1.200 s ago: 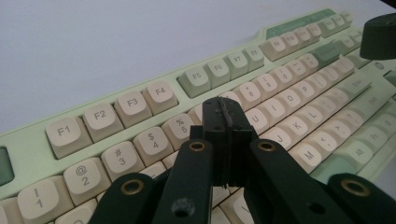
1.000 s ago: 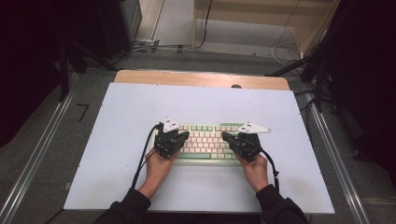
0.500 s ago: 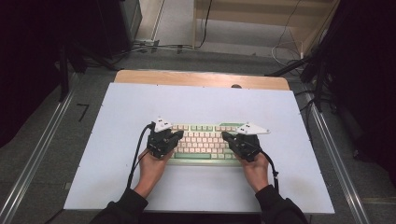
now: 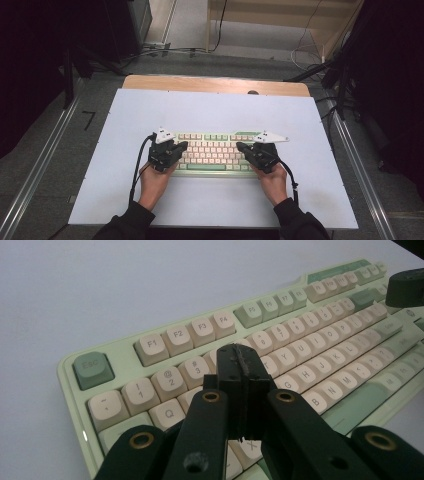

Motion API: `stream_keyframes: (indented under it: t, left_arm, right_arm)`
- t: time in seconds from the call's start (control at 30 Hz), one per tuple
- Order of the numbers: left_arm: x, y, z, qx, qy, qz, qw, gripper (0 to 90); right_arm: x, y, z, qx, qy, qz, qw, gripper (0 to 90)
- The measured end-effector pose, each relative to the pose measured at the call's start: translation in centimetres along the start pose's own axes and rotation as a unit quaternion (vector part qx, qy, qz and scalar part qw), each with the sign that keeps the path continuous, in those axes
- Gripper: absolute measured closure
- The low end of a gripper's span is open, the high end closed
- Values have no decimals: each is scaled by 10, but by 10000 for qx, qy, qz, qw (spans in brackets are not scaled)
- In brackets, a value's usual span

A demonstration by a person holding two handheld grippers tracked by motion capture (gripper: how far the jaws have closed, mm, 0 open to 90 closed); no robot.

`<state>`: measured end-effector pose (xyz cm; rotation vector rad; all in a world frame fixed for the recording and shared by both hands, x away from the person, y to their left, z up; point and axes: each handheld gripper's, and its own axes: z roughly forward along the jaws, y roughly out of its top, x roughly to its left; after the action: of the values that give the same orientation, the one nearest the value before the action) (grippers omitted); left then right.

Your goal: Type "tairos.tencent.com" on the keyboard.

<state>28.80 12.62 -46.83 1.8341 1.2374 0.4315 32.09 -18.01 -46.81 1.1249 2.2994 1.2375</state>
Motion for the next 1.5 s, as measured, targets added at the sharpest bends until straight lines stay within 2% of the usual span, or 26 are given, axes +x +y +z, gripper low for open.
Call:
stream_keyframes:
  t: [0.23, 0.53, 0.8, 1.5]
  left_arm:
    - [1, -5, -4, 43, 72, 54, 10000, 900]
    - [11, -11, -9, 131, 156, 4, 9998, 900]
    - [12, -14, -7, 211, 191, -7, 9996, 900]
    - [12, -18, 1, 395, 282, 66, 9988, 900]
  right_arm:
    - [0, 0, 1, 44, 70, 15, 10000, 873]
    - [0, 0, 0, 23, 159, 72, 9998, 875]
    - [1, -1, -1, -1, 71, 77, 9999, 876]
    - [1, -1, 0, 24, 79, 94, 9999, 875]
